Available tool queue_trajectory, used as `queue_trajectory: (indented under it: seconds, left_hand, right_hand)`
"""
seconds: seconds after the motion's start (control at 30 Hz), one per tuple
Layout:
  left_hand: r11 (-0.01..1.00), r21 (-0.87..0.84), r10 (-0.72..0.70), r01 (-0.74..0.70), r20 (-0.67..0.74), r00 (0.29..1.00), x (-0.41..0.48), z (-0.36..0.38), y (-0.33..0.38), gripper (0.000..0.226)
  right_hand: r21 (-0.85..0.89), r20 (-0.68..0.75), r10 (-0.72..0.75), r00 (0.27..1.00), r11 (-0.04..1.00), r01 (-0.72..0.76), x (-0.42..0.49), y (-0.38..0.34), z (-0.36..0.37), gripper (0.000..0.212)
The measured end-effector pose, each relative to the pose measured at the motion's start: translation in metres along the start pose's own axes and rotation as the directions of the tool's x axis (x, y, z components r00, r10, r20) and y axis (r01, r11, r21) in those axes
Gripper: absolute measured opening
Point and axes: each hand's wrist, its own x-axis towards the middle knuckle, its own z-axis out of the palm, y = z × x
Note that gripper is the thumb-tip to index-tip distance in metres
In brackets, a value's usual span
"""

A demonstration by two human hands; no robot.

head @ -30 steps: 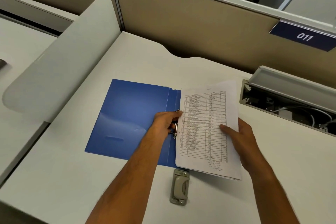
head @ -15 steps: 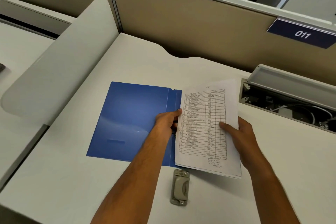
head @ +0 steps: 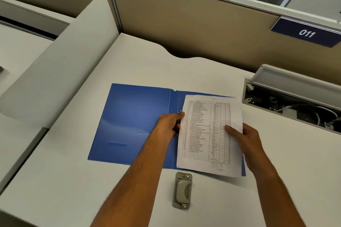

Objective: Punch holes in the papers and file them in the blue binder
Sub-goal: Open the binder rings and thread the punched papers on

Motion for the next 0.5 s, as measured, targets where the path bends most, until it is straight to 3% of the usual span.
queue_trajectory:
  seconds: [0.5]
  left_hand:
    - [0.997, 0.013, 0.07, -0.069, -0.062, 0.996, 0.015, 0.005, -0.009, 0.037]
  right_hand:
    - [0.004, 0.011, -0.048, 0.999, 0.999, 0.048, 0.009, -0.011, 0.001, 0.031]
